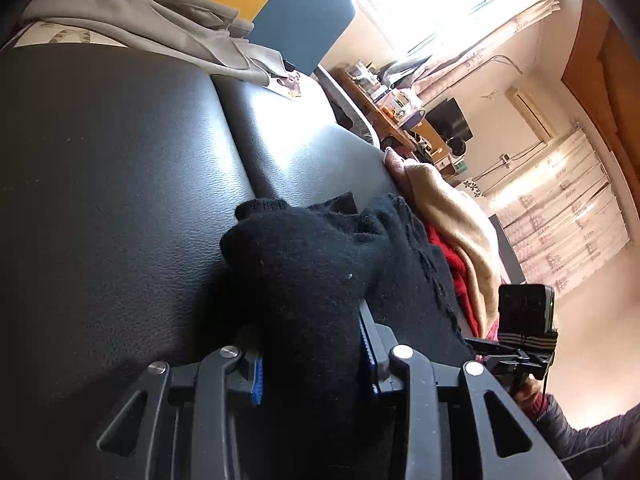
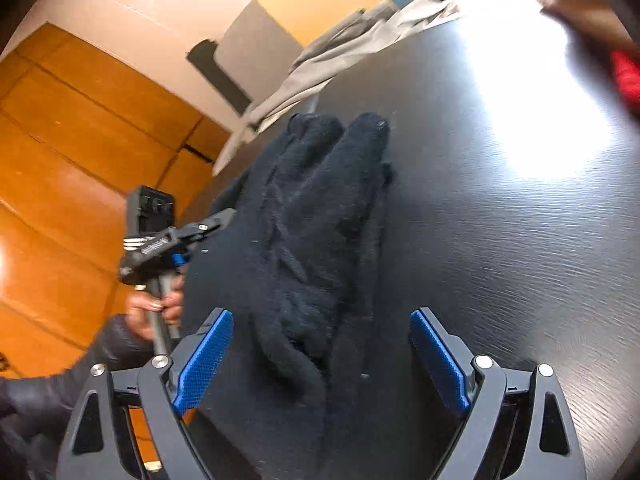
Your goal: Fold clothes
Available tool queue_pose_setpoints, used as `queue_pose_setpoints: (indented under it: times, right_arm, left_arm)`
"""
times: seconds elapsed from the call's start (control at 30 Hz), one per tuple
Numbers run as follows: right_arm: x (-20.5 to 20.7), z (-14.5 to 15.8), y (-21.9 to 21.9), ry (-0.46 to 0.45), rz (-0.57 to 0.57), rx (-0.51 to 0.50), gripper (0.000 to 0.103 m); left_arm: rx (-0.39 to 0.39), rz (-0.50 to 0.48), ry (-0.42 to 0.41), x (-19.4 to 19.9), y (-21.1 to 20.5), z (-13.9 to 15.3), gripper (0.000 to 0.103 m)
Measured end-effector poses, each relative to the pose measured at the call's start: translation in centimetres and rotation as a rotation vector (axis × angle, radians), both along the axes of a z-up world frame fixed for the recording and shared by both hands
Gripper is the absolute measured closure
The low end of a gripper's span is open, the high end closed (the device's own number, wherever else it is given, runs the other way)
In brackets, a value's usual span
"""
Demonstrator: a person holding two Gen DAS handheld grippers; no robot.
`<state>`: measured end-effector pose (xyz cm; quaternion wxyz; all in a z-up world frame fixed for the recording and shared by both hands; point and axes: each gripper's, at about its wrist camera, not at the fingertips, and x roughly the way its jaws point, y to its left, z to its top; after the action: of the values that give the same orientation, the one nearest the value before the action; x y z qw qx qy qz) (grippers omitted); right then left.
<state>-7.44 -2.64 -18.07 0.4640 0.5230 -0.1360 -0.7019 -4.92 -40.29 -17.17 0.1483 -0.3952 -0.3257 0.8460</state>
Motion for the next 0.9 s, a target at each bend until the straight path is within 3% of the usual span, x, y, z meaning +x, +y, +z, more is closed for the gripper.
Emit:
queue_pose_setpoints:
  times: [0.13,0.17,0.2,0.23,0.3,0.4,0.53,0.73,0.9]
  right_arm:
    - [-1.0,-0.3,-1.8,-0.039,0.093,-0.026,0.011]
    - [-1.1,-0.4,-2.3,-0.052,0.112,-0.027,0.02]
    - [-1.1,-0.5,-2.9,-0.065,0.132,-0.027,0.055]
    - [-1.3,-1.2,-3.3,-0.099,0.136,-0.015,0.073]
    - [-1.3,-2.2,-3.6,-0.138,0.119,-0.047,0.075]
    - [-1.0,-2.0,-3.7,-0.129,0.097,-0.045,0.076]
    - [-0.1,-1.1,-4.4,-0.093,0.117,-0.049,0.076]
    - [2.5,-0.6,-8.2,-0.093,0.227,-0.114,0.076]
    - [5.3,-0.4,-14.9,-0.134,0.353,-0.201,0.076]
  left_arm:
    - [0.01,0.012,0.01,0.1,-0.2,-0.2,0.065]
    - [0.01,0.017,0.013,0.2,-0.2,-0.2,0.065]
    - [0.008,0.025,0.015,0.3,-0.2,-0.2,0.065]
    - [0.0,0.041,0.016,0.5,-0.2,-0.1,0.065]
    - [-0.017,0.071,0.018,0.9,-0.1,0.2,0.067]
    - [-0.046,0.12,0.04,2.0,0.3,1.2,0.07]
    - [-0.022,0.195,0.094,5.3,-0.1,2.6,0.07]
    - [-0.073,0.33,0.136,13.2,-2.8,5.3,0.07]
    - [-0.157,0.485,0.202,21.3,-6.0,9.2,0.07]
